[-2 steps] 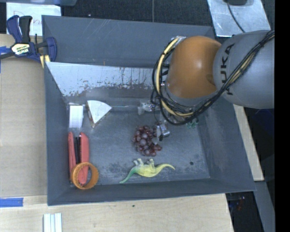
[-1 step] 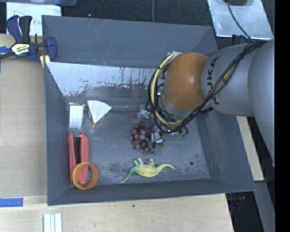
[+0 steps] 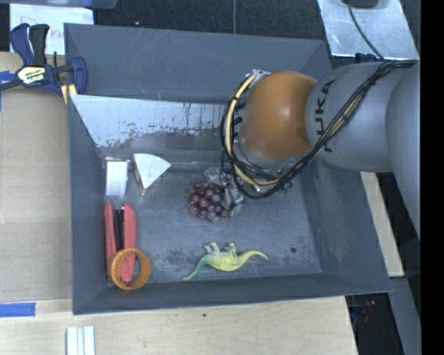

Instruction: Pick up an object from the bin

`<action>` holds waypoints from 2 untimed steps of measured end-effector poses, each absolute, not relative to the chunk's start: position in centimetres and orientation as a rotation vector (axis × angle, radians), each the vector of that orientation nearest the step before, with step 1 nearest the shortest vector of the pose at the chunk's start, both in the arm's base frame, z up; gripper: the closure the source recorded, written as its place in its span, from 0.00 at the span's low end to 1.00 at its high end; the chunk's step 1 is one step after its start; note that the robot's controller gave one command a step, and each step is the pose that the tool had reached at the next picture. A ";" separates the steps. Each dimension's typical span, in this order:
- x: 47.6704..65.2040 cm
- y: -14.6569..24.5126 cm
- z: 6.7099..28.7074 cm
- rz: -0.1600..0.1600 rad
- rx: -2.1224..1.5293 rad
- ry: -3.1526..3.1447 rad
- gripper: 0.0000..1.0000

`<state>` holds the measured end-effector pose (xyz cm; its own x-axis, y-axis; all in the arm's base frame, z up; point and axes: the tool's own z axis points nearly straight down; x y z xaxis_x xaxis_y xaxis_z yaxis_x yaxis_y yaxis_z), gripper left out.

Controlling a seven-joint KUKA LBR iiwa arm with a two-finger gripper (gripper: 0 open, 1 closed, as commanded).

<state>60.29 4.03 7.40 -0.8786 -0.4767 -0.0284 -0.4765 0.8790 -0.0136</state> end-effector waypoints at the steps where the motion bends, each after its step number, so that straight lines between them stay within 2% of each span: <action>1: 60.3 4.0 7.4 -0.009 -0.764 3.016 1.00; 2: 60.0 4.0 9.5 -0.007 -0.765 3.026 1.00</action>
Offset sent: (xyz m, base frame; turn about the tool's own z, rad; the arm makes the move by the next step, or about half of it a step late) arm 0.0000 0.0000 0.0561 0.0002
